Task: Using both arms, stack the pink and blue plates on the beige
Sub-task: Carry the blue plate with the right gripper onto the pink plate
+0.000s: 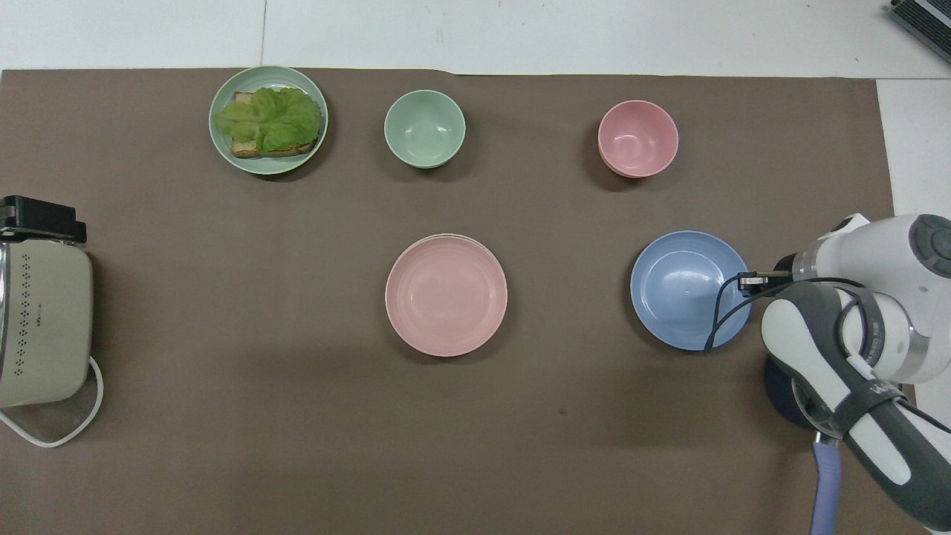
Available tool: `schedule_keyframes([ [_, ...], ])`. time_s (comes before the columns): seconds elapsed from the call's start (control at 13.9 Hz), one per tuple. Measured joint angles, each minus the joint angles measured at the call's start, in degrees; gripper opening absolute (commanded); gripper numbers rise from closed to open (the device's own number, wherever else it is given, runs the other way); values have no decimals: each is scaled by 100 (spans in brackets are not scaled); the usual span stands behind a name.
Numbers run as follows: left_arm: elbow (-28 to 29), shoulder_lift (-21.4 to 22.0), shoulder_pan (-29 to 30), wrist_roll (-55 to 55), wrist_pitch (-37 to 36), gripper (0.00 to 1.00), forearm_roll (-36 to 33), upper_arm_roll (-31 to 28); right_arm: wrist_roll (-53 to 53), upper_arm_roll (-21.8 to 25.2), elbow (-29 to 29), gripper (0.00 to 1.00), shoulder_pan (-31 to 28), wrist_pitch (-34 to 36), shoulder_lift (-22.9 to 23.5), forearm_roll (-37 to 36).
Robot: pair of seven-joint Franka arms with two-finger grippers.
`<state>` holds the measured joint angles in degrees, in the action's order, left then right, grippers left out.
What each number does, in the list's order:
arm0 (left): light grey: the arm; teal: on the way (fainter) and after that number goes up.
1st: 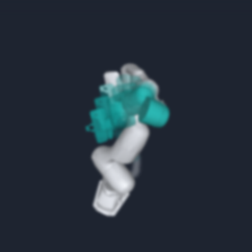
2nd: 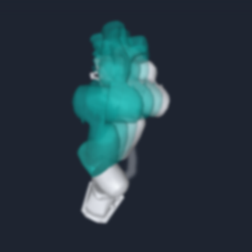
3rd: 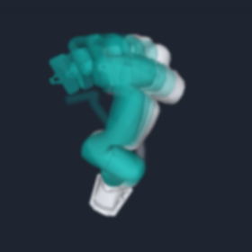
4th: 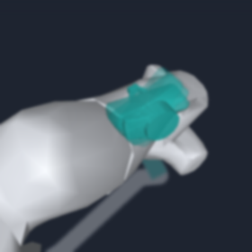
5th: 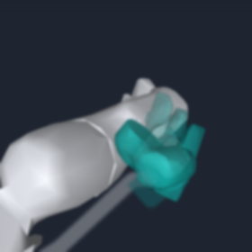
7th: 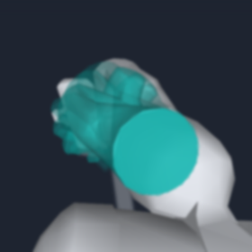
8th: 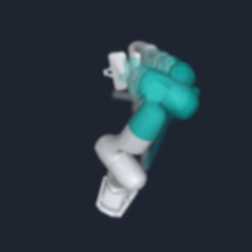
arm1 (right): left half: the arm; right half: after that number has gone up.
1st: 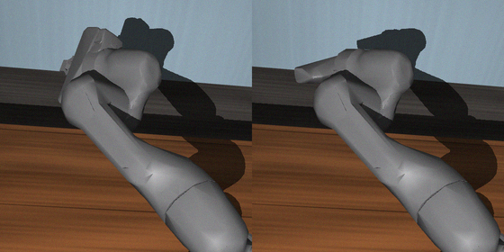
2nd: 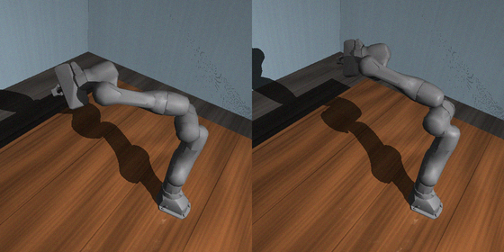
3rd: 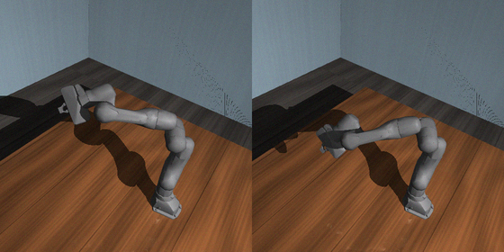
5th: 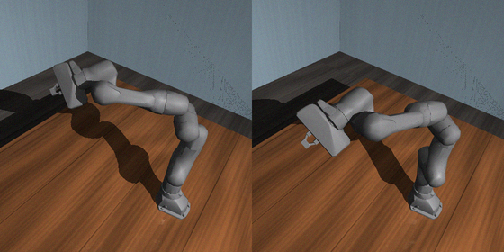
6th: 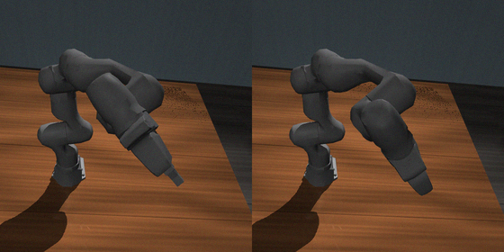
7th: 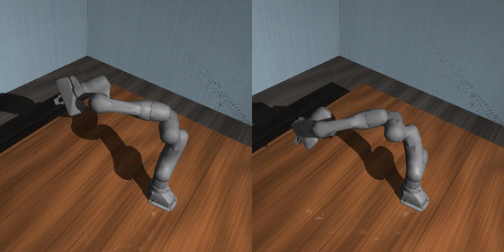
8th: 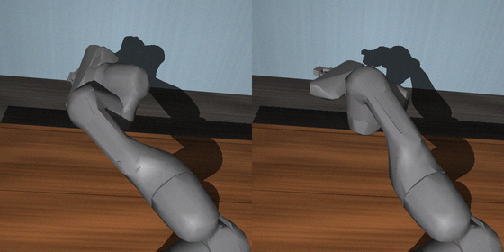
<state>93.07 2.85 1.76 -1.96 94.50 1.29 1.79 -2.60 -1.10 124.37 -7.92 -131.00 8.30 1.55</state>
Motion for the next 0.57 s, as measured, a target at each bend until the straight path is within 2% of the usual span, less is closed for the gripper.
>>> schedule_keyframes([
  [0.29,0,0,0,0,0,100,0,0,-2,-128,-160,0,43,663,-408,411],
  [0.57,0,0,0,0,0,100,0,0,20,-192,-156,0,494,1000,-858,877],
])
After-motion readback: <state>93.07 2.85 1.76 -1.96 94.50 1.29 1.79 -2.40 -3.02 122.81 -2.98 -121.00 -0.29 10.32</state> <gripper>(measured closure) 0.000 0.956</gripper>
